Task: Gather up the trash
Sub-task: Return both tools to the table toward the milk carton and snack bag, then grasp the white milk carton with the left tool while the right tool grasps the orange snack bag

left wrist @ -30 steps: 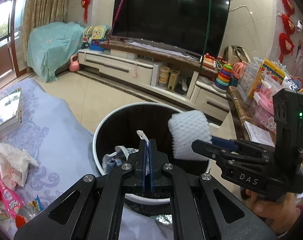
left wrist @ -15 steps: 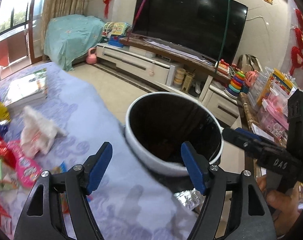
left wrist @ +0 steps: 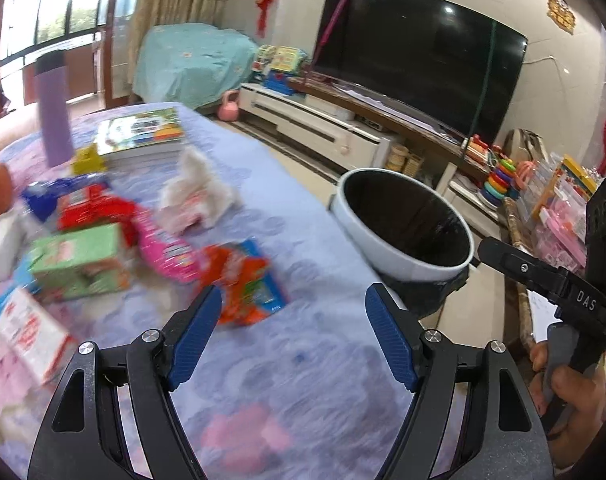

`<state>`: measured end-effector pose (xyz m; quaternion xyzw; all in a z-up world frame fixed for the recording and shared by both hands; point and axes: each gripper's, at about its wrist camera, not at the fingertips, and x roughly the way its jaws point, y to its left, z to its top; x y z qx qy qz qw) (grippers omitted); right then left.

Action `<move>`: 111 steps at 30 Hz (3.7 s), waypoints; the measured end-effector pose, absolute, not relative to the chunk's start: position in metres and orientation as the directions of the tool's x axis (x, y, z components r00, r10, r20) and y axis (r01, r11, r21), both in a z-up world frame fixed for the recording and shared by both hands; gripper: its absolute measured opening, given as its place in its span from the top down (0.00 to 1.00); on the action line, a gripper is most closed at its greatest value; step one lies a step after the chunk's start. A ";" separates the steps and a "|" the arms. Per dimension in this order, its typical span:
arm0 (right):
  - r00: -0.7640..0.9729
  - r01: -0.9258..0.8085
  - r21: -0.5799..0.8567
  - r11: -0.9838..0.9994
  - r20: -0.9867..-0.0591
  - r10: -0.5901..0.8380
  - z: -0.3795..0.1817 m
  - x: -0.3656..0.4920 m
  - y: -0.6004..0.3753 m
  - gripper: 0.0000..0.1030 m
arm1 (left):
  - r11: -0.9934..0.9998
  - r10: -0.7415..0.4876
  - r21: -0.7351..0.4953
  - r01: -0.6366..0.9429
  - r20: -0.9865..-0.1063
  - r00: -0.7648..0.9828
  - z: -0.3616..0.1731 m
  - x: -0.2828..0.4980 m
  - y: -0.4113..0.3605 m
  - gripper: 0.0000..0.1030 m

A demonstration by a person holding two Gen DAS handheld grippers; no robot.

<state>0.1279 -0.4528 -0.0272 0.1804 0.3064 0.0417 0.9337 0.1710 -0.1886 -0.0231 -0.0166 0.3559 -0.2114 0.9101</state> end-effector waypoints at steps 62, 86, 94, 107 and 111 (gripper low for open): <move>0.608 -0.238 0.373 0.897 -0.663 0.437 -0.071 0.188 -0.305 0.86 | 0.986 -0.122 -0.164 -0.003 -0.743 0.658 -0.064 0.174 -0.041 0.52; 0.694 -0.166 0.384 0.908 -0.609 0.384 -0.043 0.140 -0.360 0.86 | 0.951 -0.289 -0.126 0.281 -0.681 0.673 -0.032 0.139 -0.129 0.53; 0.721 -0.116 0.385 0.915 -0.601 0.344 -0.040 0.132 -0.387 0.86 | 0.922 -0.347 -0.117 0.370 -0.676 0.650 -0.024 0.141 -0.166 0.53; 0.758 -0.022 0.395 0.918 -0.592 0.273 -0.035 0.124 -0.438 0.86 | 0.873 -0.409 -0.095 0.479 -0.679 0.610 -0.018 0.152 -0.219 0.53; 0.765 0.000 0.396 0.918 -0.591 0.255 -0.034 0.123 -0.450 0.86 | 0.861 -0.420 -0.089 0.501 -0.682 0.599 -0.017 0.154 -0.232 0.53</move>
